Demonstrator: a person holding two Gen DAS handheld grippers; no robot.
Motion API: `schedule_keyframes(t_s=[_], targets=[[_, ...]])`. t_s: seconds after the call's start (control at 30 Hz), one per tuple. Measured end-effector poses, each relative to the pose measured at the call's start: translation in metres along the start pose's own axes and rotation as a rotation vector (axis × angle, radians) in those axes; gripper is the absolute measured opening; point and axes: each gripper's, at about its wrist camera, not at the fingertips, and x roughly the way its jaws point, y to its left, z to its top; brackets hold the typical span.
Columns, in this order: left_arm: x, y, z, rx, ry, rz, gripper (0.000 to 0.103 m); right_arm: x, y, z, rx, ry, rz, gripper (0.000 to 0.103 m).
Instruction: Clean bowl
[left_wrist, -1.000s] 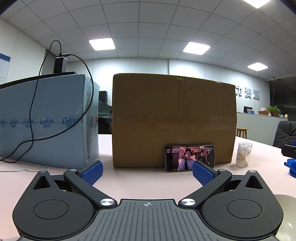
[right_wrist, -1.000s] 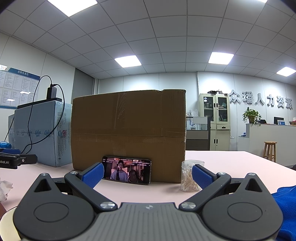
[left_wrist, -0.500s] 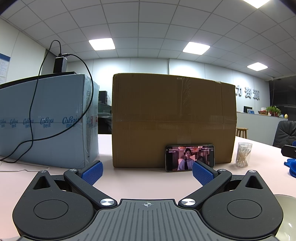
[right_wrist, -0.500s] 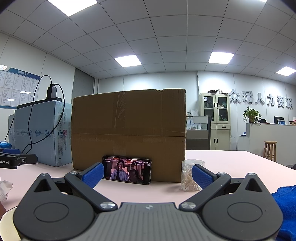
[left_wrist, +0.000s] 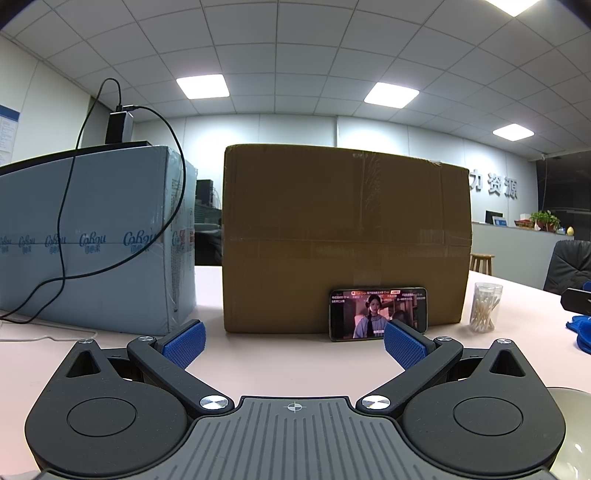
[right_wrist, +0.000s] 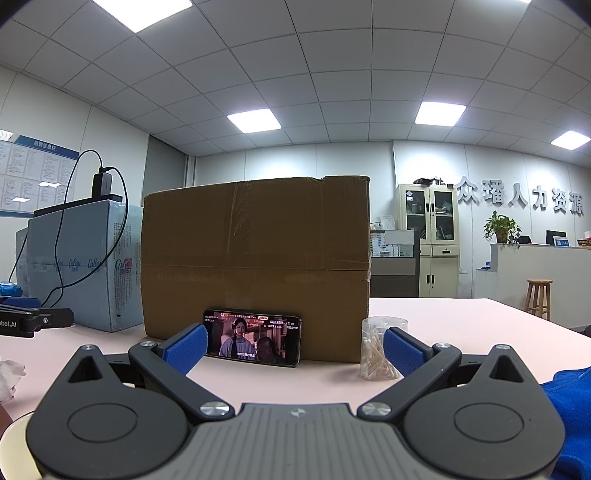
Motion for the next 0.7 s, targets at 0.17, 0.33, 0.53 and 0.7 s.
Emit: schedule_keyframes(t_s=[0.17, 0.33, 0.53, 0.7], targets=[[0.0009, 0.0002, -0.0001, -0.001, 0.001, -0.001, 0.103, -0.0002, -0.0005, 0.0002, 0.0, 0.0, 0.001, 0.103], [0.0009, -0.0002, -0.0007, -0.001, 0.0, -0.001, 0.103, -0.0005, -0.0011, 0.0, 0.0, 0.0, 0.001, 0.103], [0.0023, -0.001, 0.0, 0.0, 0.002, -0.003, 0.103, -0.0006, -0.0004, -0.0001, -0.001, 0.001, 0.003, 0.103], [0.003, -0.0013, 0.0002, -0.001, 0.002, -0.007, 0.103, -0.0004, -0.0003, -0.0001, 0.002, 0.004, 0.004, 0.103]])
